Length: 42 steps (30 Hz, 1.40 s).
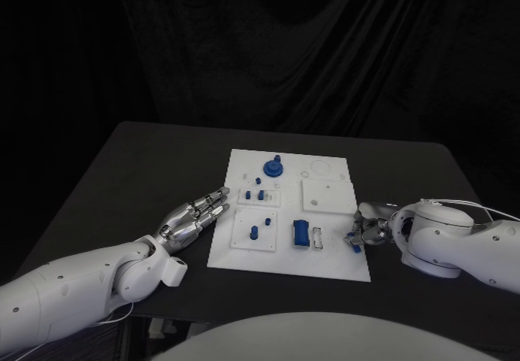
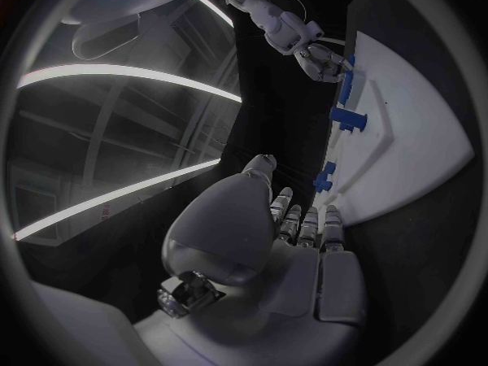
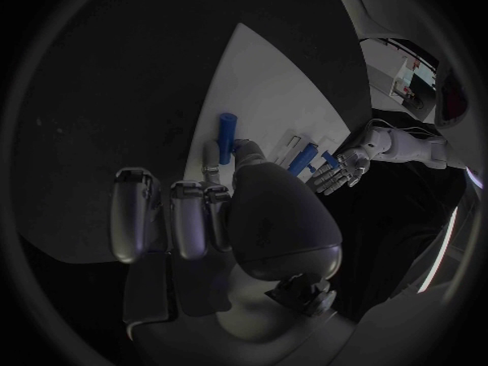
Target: Assemble the parts on the task board
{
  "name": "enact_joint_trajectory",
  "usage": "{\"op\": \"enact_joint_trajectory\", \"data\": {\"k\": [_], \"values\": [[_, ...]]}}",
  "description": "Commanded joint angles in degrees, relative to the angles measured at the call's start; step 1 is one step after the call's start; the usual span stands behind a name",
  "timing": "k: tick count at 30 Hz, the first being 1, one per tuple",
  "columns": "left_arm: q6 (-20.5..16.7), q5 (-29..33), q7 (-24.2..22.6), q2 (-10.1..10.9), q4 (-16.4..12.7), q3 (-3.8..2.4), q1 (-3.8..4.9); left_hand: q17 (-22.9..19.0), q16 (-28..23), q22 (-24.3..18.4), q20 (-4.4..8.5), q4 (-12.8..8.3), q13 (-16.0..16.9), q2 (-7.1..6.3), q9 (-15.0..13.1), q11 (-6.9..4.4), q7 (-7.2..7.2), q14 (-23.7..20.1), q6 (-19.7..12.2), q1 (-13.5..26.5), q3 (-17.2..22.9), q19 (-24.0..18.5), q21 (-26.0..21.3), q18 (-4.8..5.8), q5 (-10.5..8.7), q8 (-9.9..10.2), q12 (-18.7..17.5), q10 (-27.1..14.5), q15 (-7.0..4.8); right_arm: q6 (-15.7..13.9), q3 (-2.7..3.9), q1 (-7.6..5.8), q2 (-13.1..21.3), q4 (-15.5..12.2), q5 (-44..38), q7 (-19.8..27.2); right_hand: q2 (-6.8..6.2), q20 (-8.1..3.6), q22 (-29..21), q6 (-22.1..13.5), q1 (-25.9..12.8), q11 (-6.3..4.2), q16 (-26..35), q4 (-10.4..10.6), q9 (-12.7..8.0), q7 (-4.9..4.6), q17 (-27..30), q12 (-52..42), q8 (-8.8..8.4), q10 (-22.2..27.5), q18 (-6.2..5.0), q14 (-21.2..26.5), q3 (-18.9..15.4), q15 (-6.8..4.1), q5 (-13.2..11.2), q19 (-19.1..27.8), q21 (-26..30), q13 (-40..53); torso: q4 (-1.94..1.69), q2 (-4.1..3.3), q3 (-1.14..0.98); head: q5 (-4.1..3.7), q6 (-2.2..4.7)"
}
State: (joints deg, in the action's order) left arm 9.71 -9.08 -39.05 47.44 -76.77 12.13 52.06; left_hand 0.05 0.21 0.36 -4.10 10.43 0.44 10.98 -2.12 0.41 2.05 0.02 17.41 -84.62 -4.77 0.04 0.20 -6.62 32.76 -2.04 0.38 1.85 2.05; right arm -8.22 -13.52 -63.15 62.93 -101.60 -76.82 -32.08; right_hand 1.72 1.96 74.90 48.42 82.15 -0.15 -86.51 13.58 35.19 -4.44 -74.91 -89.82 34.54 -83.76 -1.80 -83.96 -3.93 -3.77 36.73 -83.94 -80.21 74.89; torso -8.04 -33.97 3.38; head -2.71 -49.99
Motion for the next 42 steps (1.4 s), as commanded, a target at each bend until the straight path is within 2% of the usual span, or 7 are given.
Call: {"op": "enact_joint_trajectory", "data": {"k": [1,5,9,13,23,35,42], "values": [[0.8,0.3,-1.4,-0.2,-0.1,-0.03,-0.12,-0.1,-0.2,0.0,-0.35,-0.1,0.1,0.06,0.0,0.32,0.36,0.0,-0.2,0.4,0.4,0.1,0.0,-0.04,-0.32,-0.2,0.1,0.1,-0.26,0.7,-0.77,1.07,-0.3,0.6,2.1,-0.6,0.19,0.44,11.9,1.0,1.3,0.41,0.3,-4.8,-12.7,-0.04,-9.0,-0.2,-5.58,-6.2,-0.63,-4.7,8.4,0.11,-3.3,-2.3,0.2,15.1,0.0,0.03,-0.01,0.04,-0.01],[0.8,0.3,-1.4,-0.1,0.0,-0.03,-0.14,-0.1,-0.2,0.0,-0.35,-0.1,0.1,0.07,0.0,0.39,0.41,0.0,-0.1,0.4,0.4,0.1,0.0,-0.05,-0.34,-0.2,0.2,0.2,-0.27,-1.3,-0.76,1.1,-0.2,0.8,6.5,-0.2,-2.17,0.54,11.9,2.2,-0.6,0.35,0.3,-5.4,-13.0,-0.07,-8.9,-0.2,-6.25,-6.2,-0.62,-4.7,14.0,0.09,-3.0,-2.4,0.2,15.1,0.0,0.05,0.0,0.22,-0.01],[0.9,0.3,-1.4,-0.1,0.0,-0.03,-0.16,-0.1,-0.2,0.0,-0.36,-0.1,0.1,0.07,0.0,0.44,0.45,0.0,-0.1,0.4,0.4,0.1,0.0,-0.06,-0.35,-0.2,0.2,0.3,-0.27,-3.8,-0.74,1.1,0.2,0.7,12.6,0.7,-3.23,0.56,11.9,2.5,-1.8,0.34,0.4,-5.9,-12.9,-0.05,-8.8,-0.2,-6.32,-6.2,-0.6,-4.7,16.6,0.09,-3.0,-2.4,0.1,15.1,-0.01,0.05,0.0,0.35,-0.01],[0.8,0.3,-1.5,-0.1,-0.1,-0.03,-0.17,-0.1,-0.2,0.0,-0.36,-0.1,0.1,0.07,0.0,0.44,0.45,0.0,-0.1,0.4,0.4,0.1,0.0,-0.06,-0.35,-0.2,0.2,0.3,-0.27,-5.8,-0.72,0.96,1.0,0.1,18.8,2.0,-3.64,0.54,11.9,2.6,-2.5,0.32,0.5,-6.1,-12.8,-0.03,-8.6,-0.2,-6.3,-6.2,-0.62,-4.7,17.5,0.08,-2.8,-2.4,0.2,15.1,-0.03,0.05,0.0,0.44,-0.01],[0.8,0.3,-1.5,-0.2,0.1,-0.03,-0.19,-0.1,-0.2,0.0,-0.38,-0.2,0.1,0.08,0.0,0.52,0.51,0.0,-0.1,0.4,0.5,0.1,0.0,-0.08,-0.4,-0.2,0.2,0.4,-0.27,-9.2,-0.68,-1.73,1.9,-2.9,28.5,6.3,-4.28,0.5,11.9,2.8,-4.1,0.25,0.6,-6.3,-12.6,0.05,-8.4,-0.2,-6.19,-6.2,-0.61,-4.6,19.2,0.02,-1.8,-2.4,0.1,15.1,-0.02,0.08,-0.02,0.4,-0.01],[0.9,0.3,-1.3,-0.4,0.2,-0.03,-0.19,-0.1,-0.2,0.0,-0.39,-0.2,0.1,0.07,0.0,0.57,0.55,0.0,-0.2,0.4,0.5,0.1,0.0,-0.09,-0.41,-0.2,0.2,0.4,-0.27,-8.6,-0.67,-2.44,-0.5,-2.8,29.7,7.9,-4.47,0.49,11.9,2.6,-5.6,0.25,0.6,-6.0,-12.5,0.05,-8.4,-0.2,-6.3,-6.2,-0.63,-4.6,20.1,0.02,-2.5,-2.4,0.2,15.1,-0.04,0.05,0.07,0.83,-0.01],[1.2,0.3,-1.2,-0.6,0.3,-0.03,-0.19,-0.1,-0.2,0.0,-0.4,-0.3,0.2,0.06,0.0,0.58,0.56,0.0,-0.2,0.5,0.6,0.1,0.0,-0.1,-0.43,-0.2,0.2,0.4,-0.26,-7.4,-0.68,-2.46,-2.0,-1.7,29.8,7.9,-4.5,0.51,11.8,2.3,-7.2,0.27,0.7,-5.4,-12.4,0.05,-8.3,-0.2,-6.45,-6.2,-0.67,-4.6,20.6,0.04,-3.8,-2.3,0.4,15.1,-0.1,0.0,-0.01,0.69,-0.01]]}}
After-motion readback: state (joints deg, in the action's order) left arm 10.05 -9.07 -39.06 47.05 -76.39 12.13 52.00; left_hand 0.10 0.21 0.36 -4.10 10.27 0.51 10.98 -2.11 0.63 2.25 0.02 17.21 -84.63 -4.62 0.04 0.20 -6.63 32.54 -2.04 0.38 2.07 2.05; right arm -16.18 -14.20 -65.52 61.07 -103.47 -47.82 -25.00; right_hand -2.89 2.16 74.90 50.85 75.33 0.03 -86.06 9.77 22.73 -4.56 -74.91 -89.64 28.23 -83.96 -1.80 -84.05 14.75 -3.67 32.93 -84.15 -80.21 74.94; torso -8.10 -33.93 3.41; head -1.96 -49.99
